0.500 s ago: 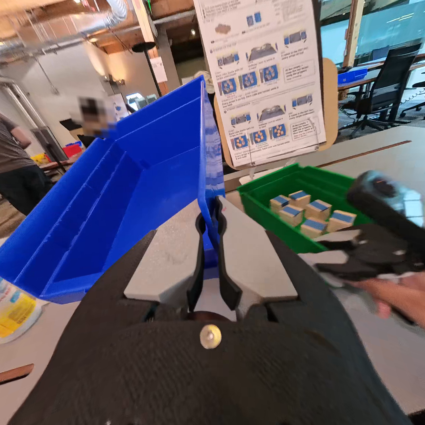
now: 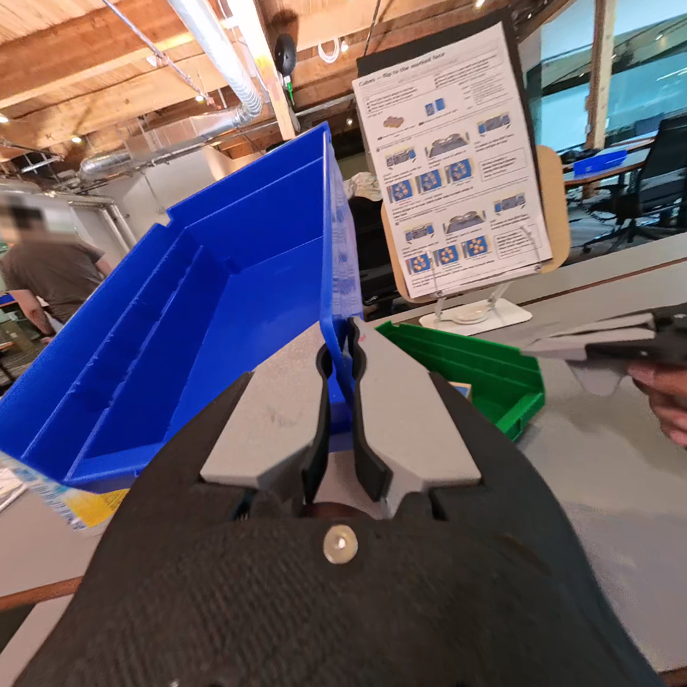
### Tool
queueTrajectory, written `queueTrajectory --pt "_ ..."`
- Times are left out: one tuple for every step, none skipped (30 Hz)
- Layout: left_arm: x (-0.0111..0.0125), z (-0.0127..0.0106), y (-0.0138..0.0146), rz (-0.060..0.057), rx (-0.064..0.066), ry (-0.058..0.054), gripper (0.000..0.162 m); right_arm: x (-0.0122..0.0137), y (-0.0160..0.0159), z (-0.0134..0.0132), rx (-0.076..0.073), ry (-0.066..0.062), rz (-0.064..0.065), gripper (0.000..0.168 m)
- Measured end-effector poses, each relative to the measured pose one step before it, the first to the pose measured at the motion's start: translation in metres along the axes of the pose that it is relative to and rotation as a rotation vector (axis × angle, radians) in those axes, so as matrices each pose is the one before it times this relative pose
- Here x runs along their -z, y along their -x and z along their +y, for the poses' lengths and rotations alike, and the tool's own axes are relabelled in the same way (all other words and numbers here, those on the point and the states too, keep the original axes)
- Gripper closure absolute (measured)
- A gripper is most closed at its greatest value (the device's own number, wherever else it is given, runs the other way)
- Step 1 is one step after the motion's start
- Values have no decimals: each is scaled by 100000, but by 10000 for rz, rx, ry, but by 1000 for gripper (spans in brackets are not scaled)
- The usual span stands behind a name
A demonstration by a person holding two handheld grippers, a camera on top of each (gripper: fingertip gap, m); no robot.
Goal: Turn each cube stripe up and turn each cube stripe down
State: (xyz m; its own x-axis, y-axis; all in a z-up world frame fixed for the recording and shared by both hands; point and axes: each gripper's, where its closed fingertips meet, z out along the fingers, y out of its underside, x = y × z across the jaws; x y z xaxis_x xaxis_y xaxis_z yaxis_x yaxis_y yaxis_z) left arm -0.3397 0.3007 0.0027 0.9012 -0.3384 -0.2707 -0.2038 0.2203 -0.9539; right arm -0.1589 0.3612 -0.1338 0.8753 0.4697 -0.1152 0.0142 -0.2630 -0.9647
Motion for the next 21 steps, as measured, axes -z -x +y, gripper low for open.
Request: queueTrajectory --pt "141 -134 -403 107 48 -56 159 409 -3610 756 11 269 775 168" --pt "106 -67 -394 82 0 -4 160 34 -3726 974 44 381 837 168" --pt "35 1 -385 54 -57 20 160 -419 -2831 1361 -61 635 369 168" --pt "-29 39 -399 32 -85 12 160 -752 -1726 1431 -409 712 -96 168" --pt "-110 20 -463 28 -84 2 160 -924 -750 1063 -483 496 -415 168" --pt "-209 -10 -529 34 -89 2 160 -1230 358 1075 -292 550 -687 168" --pt "-295 -61 -595 59 -65 2 160 -1460 1393 1324 -118 707 -916 168" --pt "-350 -152 -656 96 -16 -16 160 -1595 1572 986 -157 531 -686 168" --pt "-360 -230 -703 137 24 -48 159 -1309 1406 550 307 240 -484 168" --pt "-360 -262 -759 176 33 -70 160 -1094 2238 378 199 143 -999 168" --pt "-342 -250 -781 191 32 -89 160 -731 1695 333 -278 274 -836 168" --pt "-286 -211 -823 184 52 -100 160 -131 473 -163 -379 -7 -188 168" --pt "-255 -139 -891 163 52 -87 159 735 -12 -694 -93 -431 92 168" --pt "-228 -37 -989 160 1 -38 160 1308 -355 -837 -84 -550 203 168" --pt "-191 50 -1108 182 -51 2 160 1712 -507 -781 -16 -549 166 168" --pt "-212 110 -1236 225 -73 -1 160 2135 -780 -798 110 -599 286 168" --pt "-271 177 -1365 288 -69 -2 160 2397 -950 -831 160 -606 336 168" --pt "-339 236 -1521 361 -19 -4 160 2666 -1103 -852 207 -578 301 168" --pt "-456 269 -1751 416 32 -34 160 2714 -1049 -703 275 -546 298 168" --pt "-588 379 -2047 472 -36 -30 160 2622 -1200 -637 321 -433 330 168" --pt "-759 541 -2223 525 -137 47 160 2523 -1477 -370 185 -201 383 168"
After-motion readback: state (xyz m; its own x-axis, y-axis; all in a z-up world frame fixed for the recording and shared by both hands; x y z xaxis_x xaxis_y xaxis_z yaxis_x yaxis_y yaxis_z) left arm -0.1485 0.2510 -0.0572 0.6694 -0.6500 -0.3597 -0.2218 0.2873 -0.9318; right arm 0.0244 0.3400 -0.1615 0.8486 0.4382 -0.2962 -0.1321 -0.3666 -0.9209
